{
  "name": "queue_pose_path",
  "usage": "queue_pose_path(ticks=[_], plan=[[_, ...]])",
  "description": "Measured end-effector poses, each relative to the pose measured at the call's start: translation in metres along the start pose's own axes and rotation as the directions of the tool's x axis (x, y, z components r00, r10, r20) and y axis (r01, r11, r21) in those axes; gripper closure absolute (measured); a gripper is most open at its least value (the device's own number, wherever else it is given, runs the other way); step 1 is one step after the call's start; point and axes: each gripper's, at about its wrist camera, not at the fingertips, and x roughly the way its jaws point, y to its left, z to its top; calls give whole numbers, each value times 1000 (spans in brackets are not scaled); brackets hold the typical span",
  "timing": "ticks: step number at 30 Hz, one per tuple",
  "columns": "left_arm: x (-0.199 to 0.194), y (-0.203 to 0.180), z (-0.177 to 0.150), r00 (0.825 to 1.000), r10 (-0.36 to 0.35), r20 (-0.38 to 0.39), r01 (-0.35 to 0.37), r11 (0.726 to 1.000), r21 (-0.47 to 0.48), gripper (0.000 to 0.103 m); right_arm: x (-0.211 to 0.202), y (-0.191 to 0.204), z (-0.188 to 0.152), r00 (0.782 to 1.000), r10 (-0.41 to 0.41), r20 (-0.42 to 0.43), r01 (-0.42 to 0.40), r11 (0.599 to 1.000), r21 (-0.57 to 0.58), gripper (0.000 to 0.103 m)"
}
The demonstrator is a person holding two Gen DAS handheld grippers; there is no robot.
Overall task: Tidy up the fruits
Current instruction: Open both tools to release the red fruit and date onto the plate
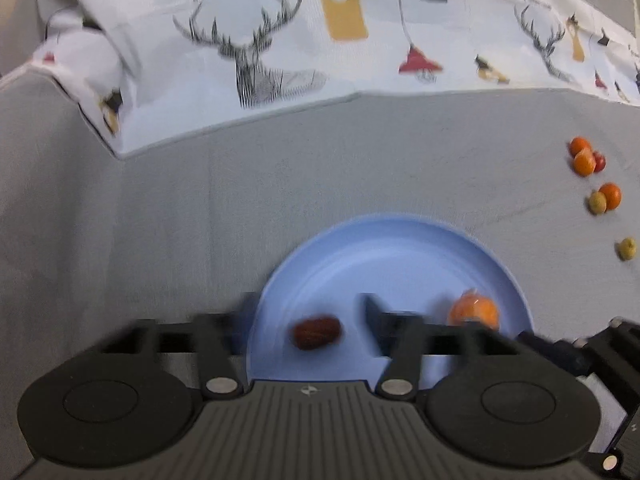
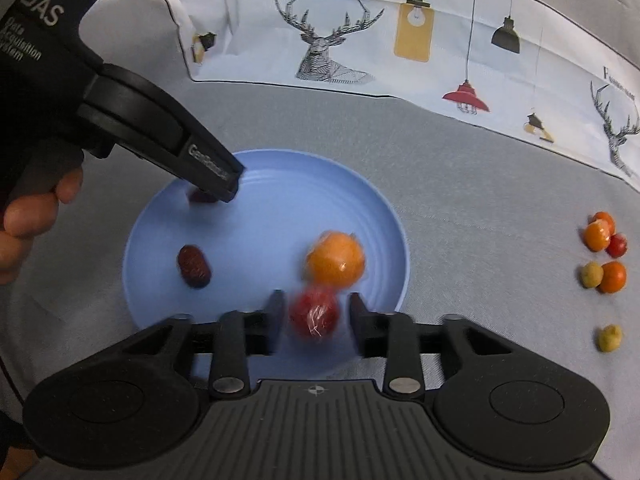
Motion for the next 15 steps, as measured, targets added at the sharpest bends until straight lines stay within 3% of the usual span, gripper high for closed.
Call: queue_pose_path(ticks=[1, 2, 4, 8, 15], plan=[[-8, 1, 1, 999, 11, 35, -11, 1000, -12, 0, -3, -1, 3, 1000, -8, 13, 8, 1000, 8, 40], [-18, 2, 2, 997, 20, 73, -19, 1000, -24, 1, -9, -2, 5, 1000, -13, 27, 13, 1000, 16, 26], [-36, 5, 1, 996, 23, 91, -22, 1000, -16, 0, -26, -4, 7, 999, -29, 42, 27, 999, 29, 11], [-80, 19, -23, 996, 52, 73, -47, 997, -61, 0, -75, -9, -4, 998, 9, 56, -13, 998, 68, 5], [-157, 36, -104, 998, 63, -26, -66, 985, -160, 0, -165, 12, -44, 995, 56, 80, -63, 994, 90, 1]])
